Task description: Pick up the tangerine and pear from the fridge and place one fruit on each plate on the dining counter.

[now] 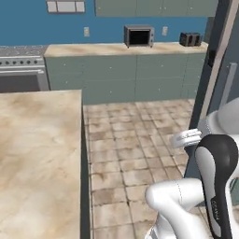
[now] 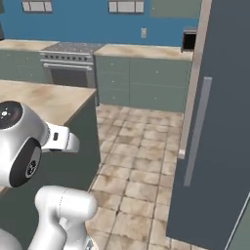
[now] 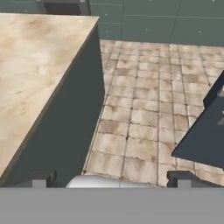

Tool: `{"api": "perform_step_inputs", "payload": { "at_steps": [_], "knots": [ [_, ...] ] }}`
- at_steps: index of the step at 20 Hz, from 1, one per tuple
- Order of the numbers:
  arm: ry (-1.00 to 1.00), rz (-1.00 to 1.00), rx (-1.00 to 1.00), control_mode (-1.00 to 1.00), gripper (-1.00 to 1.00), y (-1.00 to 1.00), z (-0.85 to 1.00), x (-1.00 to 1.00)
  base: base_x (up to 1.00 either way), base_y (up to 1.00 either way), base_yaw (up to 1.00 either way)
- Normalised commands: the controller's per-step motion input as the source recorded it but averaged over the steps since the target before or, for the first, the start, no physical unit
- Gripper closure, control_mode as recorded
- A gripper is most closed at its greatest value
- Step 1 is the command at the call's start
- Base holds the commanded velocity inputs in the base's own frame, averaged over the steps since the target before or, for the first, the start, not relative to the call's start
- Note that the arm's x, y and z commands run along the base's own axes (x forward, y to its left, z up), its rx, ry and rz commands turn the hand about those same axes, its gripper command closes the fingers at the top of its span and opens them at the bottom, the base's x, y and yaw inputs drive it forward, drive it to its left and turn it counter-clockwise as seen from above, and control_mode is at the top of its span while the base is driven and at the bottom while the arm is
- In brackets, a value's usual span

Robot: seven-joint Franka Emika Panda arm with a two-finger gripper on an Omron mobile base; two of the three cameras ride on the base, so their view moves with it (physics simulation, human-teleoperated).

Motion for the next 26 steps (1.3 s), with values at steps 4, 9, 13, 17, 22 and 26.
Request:
{"api": "perform_step_inputs", "payload": {
  "at_steps": [4,9,13,17,22,26],
  "knots": [
    [0.00,0.00,0.00,1.00,-1.00,0.00,0.00,0.00,0.98,0.04,-0.34],
    [0.00,0.00,0.00,1.00,-1.00,0.00,0.00,0.00,0.85,0.25,-0.57],
    [0.00,0.00,0.00,1.00,-1.00,0.00,0.00,0.00,0.76,0.37,-0.60],
    [0.00,0.00,0.00,1.00,-1.00,0.00,0.00,0.00,0.68,0.69,-0.46],
    [0.00,0.00,0.00,1.00,-1.00,0.00,0.00,0.00,0.74,0.85,-0.28],
    [0.00,0.00,0.00,1.00,-1.00,0.00,0.00,0.00,0.35,0.53,-0.52]
  ]
}}
